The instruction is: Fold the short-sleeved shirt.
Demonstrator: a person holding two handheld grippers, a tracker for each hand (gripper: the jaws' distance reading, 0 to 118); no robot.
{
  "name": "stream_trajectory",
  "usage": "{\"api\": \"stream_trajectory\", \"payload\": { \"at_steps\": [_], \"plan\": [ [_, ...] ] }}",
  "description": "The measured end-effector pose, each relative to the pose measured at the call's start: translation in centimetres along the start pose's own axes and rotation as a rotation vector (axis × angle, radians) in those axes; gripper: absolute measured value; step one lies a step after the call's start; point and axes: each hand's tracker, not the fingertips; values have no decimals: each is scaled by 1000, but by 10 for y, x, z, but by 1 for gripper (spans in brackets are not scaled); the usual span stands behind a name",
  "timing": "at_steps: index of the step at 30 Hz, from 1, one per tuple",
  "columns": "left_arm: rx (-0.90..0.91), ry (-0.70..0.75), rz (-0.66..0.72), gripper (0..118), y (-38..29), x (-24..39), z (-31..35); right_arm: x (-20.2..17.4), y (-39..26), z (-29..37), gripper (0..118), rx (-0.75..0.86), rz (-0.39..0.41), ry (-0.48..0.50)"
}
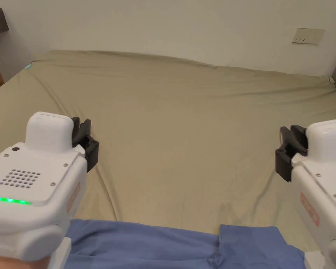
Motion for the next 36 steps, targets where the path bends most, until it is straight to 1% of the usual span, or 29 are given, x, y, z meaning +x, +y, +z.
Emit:
{"api": "stream_trajectory", "payload": {
  "at_steps": [1, 2, 3, 4, 5, 6, 8, 9, 13, 15, 19, 21, 25, 27, 29, 31, 32, 33, 34, 35, 36],
  "plan": [
    [33, 49, -37, 7, 0, 8, 2, -7, 2, 3, 6, 3, -10, 15],
    [80, 124, -73, 0, 0, 16, 7, -9, 0, 0, 0, 13, -20, 19],
    [105, 171, -101, 0, 0, 24, 10, -15, -3, 1, 0, 37, -50, 7],
    [124, 151, -101, 0, 2, 26, 14, -22, -5, 1, 0, 36, -69, -4],
    [117, 99, -74, 0, 3, 26, 13, -26, -6, 0, 0, 26, -64, 20],
    [111, 51, -40, 0, 5, 27, 13, -29, -10, -1, 0, 21, -52, 43],
    [87, 48, -52, 0, 8, 29, 10, -37, -9, -4, 0, 17, 1, 14],
    [81, 47, -60, 0, 9, 28, 8, -38, -8, -5, 0, 21, 7, 12],
    [47, 9, -24, 0, 7, 23, 1, -36, -6, -11, 0, 14, -3, -6],
    [32, -5, -21, 0, 5, 24, -4, -42, -2, -9, 0, 4, -10, -27],
    [-20, -37, -6, 0, -5, 24, -16, -43, -8, -17, 0, -17, -17, -22],
    [-92, -63, 7, 0, -17, 23, -26, -45, -15, -21, 0, -36, -8, -15],
    [-314, -128, 58, 0, -66, 9, -52, -48, -34, -30, 0, -114, -22, 25],
    [-442, -180, 141, 0, -99, -8, -61, -44, -51, -39, 0, -148, -7, 27],
    [-546, -257, 263, 0, -141, -42, -66, -42, -62, -46, 0, -199, 10, 58],
    [-649, -295, 330, 2, -174, -69, -68, -39, -75, -51, 0, -234, 19, 55],
    [-667, -266, 334, 22, -186, -85, -68, -38, -79, -53, 0, -241, 21, 56],
    [-691, -278, 373, 57, -198, -101, -67, -37, -83, -54, 0, -254, 23, 57],
    [-731, -292, 421, 95, -210, -117, -70, -36, -87, -56, 0, -266, 22, 58],
    [-799, -308, 462, 117, -222, -131, -74, -35, -90, -58, 0, -279, 20, 60],
    [-828, -319, 507, 114, -235, -145, -77, -34, -91, -60, 0, -290, 16, 66]
  ]
}}
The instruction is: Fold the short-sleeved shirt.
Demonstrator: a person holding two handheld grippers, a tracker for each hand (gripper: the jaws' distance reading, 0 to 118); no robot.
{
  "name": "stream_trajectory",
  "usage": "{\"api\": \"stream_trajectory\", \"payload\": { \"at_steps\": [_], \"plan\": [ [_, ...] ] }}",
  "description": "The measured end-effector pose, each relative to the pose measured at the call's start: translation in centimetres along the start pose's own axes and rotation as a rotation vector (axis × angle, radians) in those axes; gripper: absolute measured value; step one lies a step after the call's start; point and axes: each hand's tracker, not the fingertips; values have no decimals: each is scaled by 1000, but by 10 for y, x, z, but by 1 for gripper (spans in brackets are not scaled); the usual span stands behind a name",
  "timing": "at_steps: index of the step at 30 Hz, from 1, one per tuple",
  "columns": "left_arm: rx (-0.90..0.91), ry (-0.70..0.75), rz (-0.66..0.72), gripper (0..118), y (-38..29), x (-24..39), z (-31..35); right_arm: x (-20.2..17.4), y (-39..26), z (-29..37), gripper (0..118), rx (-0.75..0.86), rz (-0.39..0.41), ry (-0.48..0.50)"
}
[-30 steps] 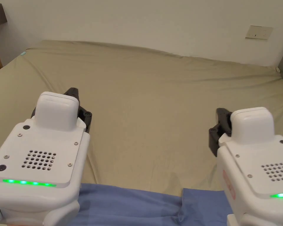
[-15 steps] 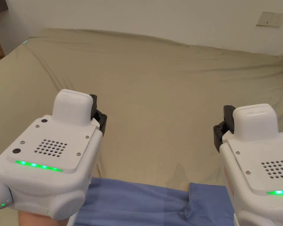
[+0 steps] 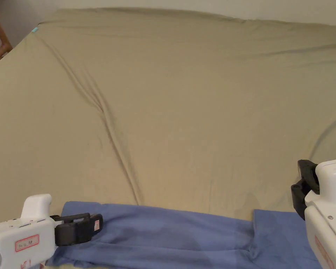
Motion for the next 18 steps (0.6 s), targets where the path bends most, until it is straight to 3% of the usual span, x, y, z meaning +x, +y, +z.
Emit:
{"api": "stream_trajectory", "payload": {
  "at_steps": [4, 7, 9, 15, 18],
  "plan": [
    [-35, -103, 262, 114, 4, -75, -6, -1, -2, -6, 0, -20, -3, 15],
    [-26, -211, 382, 115, 0, -90, -1, -3, -2, -8, 0, -39, -15, 40],
    [-15, -339, 423, 115, 5, -99, -3, -3, -2, -8, 0, -43, -21, 45],
    [-184, -503, 488, 114, 3, -90, -34, -6, -1, -6, 0, -44, -42, 50],
    [-165, -517, 419, 114, -3, -66, -47, -6, -1, -5, 0, -42, -47, 51]
  ]
}}
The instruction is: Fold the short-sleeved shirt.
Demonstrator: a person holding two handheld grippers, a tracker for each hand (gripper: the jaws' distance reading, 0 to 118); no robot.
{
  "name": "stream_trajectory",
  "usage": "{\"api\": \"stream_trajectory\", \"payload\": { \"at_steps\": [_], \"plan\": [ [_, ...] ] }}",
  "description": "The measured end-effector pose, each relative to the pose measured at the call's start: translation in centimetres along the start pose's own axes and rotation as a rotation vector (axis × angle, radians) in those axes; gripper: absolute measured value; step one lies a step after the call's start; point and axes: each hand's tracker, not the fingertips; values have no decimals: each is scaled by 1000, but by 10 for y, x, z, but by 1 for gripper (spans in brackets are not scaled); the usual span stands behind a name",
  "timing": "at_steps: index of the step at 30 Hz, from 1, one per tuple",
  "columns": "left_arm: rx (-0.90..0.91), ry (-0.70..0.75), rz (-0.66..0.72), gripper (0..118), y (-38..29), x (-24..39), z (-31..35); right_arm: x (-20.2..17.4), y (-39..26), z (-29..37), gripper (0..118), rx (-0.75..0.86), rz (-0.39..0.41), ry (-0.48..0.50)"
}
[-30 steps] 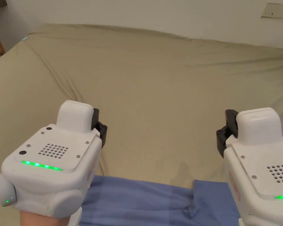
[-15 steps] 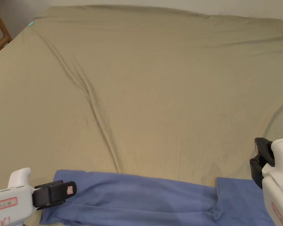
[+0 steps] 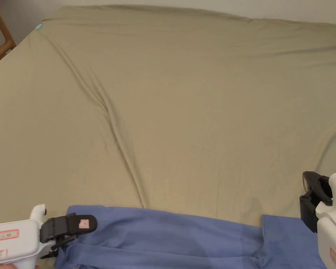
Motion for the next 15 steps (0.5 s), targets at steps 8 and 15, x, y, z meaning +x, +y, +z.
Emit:
{"api": "stream_trajectory", "payload": {
  "at_steps": [8, 15],
  "plan": [
    [26, 76, 80, 7, -10, -10, -11, 1, -1, 6, 0, -7, -1, 4],
    [79, 187, -29, 7, -4, 2, 2, 10, 2, 14, 0, -1, -13, -16]
  ]
}}
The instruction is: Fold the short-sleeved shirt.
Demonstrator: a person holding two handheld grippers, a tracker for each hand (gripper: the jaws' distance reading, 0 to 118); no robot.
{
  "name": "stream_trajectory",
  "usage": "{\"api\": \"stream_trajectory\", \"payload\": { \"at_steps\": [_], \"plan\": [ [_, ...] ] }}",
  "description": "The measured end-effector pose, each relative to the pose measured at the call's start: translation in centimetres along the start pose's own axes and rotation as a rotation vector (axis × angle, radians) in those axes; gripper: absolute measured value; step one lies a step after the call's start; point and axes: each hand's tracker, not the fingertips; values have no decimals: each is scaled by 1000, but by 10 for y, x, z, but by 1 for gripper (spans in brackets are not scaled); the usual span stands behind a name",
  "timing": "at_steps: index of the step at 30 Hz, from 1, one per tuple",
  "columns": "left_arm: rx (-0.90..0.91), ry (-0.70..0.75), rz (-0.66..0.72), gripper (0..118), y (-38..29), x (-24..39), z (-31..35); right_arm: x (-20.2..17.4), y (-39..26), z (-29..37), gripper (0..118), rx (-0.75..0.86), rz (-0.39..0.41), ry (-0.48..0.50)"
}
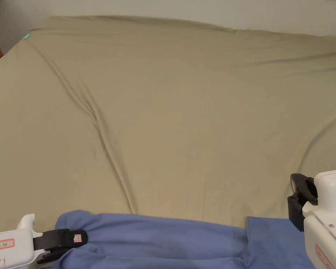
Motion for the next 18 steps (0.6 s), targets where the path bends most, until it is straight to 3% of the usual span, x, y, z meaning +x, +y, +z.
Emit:
{"api": "stream_trajectory", "payload": {
  "at_steps": [8, 11, 14, 16, 18],
  "plan": [
    [72, 26, -106, 7, 15, 20, 27, 11, 2, 4, 0, 7, -45, -1],
    [137, 84, -84, 7, 39, -6, 51, 10, 1, 4, 0, 2, -19, -19],
    [257, 116, -74, 7, 35, 6, 75, 12, 0, 8, 0, 8, -23, -21],
    [204, 128, -82, 7, 30, 26, 81, 14, 1, 9, 0, 8, -29, -20],
    [159, 195, -213, 7, 21, 54, 77, 14, 1, 9, 0, 8, -23, -24]
  ]
}}
